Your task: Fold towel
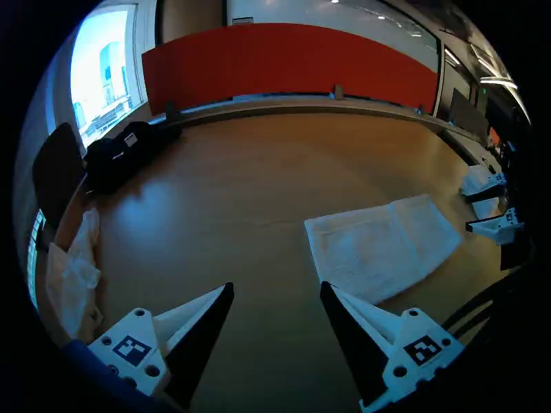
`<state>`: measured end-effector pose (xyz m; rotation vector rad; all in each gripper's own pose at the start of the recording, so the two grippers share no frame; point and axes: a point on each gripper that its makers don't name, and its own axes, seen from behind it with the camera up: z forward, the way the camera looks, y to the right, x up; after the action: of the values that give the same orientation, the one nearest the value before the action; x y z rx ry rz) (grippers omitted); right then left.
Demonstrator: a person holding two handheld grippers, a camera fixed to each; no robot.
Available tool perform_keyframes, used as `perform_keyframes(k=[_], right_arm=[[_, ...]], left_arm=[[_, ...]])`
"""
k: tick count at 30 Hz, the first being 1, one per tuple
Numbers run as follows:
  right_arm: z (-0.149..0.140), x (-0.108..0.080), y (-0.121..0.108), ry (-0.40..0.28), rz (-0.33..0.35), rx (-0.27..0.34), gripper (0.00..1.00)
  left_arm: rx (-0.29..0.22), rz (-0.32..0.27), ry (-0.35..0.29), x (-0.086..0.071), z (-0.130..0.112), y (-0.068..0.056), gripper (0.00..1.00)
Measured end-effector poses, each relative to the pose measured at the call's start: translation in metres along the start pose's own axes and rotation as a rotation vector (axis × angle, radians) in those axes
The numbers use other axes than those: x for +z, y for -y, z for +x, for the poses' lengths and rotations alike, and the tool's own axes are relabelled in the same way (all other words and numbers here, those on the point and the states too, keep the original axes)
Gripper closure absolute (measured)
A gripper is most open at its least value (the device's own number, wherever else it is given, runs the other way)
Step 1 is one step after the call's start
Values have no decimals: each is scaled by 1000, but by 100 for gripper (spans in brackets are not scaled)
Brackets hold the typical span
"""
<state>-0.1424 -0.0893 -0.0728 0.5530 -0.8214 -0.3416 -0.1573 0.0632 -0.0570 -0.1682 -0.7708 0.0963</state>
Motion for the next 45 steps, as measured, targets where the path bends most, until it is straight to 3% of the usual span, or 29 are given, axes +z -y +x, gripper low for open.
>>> perform_keyframes(k=[14,41,45], right_arm=[[4,6,13,9,60,-75,0],[-29,16,22,80,101,-107,0],[-33,18,23,88,110,-113,8]], left_arm=[[-70,55,-37,-16,-6,26,7],[-116,91,-74,-29,-24,54,7],[-114,93,-75,-30,-25,57,7]])
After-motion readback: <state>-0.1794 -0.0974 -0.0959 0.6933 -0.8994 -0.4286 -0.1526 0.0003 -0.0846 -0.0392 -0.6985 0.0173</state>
